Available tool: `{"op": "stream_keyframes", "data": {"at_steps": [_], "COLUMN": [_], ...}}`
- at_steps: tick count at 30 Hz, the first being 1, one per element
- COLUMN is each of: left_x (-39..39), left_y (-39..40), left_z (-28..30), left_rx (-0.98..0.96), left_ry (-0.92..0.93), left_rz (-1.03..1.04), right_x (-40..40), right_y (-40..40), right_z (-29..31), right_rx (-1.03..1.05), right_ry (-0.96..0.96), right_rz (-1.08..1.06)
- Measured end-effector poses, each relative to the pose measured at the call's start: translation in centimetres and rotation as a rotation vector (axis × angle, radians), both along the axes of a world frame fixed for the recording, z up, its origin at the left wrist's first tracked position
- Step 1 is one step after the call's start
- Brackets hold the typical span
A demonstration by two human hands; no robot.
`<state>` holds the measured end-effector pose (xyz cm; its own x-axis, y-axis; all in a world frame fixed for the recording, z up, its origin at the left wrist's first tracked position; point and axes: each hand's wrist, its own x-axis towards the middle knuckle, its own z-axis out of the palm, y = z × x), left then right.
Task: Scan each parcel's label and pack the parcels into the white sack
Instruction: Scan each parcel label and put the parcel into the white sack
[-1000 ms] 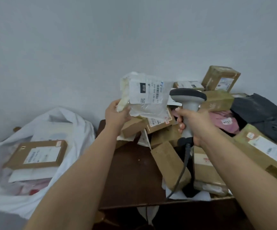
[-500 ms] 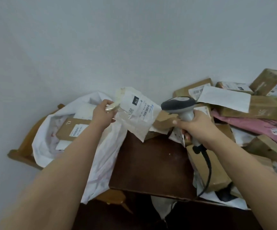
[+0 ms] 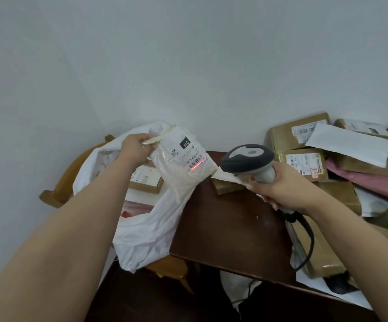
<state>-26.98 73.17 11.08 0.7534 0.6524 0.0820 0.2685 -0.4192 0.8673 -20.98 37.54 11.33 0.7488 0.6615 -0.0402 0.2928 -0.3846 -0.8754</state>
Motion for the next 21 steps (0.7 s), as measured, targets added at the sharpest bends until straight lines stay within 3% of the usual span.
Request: {"op": "stream_keyframes", "data": {"at_steps": [21], "left_x": [-2.2], "left_y": [3.3], "left_z": [-0.7], "left_rx": [0.092], "left_ry": [0.065], "left_rz": [0.096], "right_x": [-1.0], "right_y": [3.1], "right_z": [0.1], "right_rx": [0.016], "right_ry": [0.044], "right_rz": [0.052]}}
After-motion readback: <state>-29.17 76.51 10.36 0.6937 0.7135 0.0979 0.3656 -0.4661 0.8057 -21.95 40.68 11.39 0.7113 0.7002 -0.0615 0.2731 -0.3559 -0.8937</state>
